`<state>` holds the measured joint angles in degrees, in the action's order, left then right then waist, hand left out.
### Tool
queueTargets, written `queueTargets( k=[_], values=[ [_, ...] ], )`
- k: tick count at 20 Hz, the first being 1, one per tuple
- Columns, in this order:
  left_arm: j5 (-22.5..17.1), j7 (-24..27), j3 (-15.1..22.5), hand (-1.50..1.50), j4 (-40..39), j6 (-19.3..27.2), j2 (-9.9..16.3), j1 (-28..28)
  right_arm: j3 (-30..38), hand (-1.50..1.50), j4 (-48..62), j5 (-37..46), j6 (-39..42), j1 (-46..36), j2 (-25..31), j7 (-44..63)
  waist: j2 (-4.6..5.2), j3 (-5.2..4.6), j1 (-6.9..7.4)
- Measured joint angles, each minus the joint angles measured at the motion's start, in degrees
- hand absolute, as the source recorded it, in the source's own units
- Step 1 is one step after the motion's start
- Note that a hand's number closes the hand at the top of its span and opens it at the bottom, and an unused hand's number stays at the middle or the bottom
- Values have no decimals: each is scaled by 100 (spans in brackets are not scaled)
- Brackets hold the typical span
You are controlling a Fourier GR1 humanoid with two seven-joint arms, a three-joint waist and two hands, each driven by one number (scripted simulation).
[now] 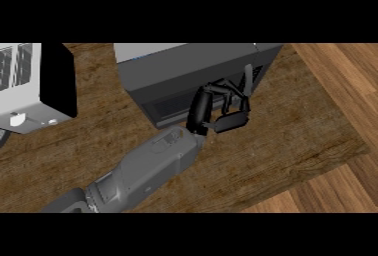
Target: Pick up the milk, place it into the microwave and close the microwave
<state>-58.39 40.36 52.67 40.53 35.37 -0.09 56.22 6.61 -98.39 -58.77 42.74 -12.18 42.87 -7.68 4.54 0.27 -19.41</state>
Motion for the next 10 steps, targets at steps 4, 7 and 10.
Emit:
queueTargets(
  k=[4, 7, 10],
  values=[
    [-102, -134, 141, 150, -20, 47, -4, 62, 71, -150, -55, -90, 25, 41, 88, 18, -24, -11, 64],
    [-240, -219, 191, 150, 19, 32, -4, 74, 134, -150, -74, -156, 22, 119, 139, 30, -38, -19, 132],
    [-343, -230, 242, -150, 33, -81, -6, 59, 188, -150, -123, -226, -8, 209, 190, 54, -59, -30, 221]
  ],
)
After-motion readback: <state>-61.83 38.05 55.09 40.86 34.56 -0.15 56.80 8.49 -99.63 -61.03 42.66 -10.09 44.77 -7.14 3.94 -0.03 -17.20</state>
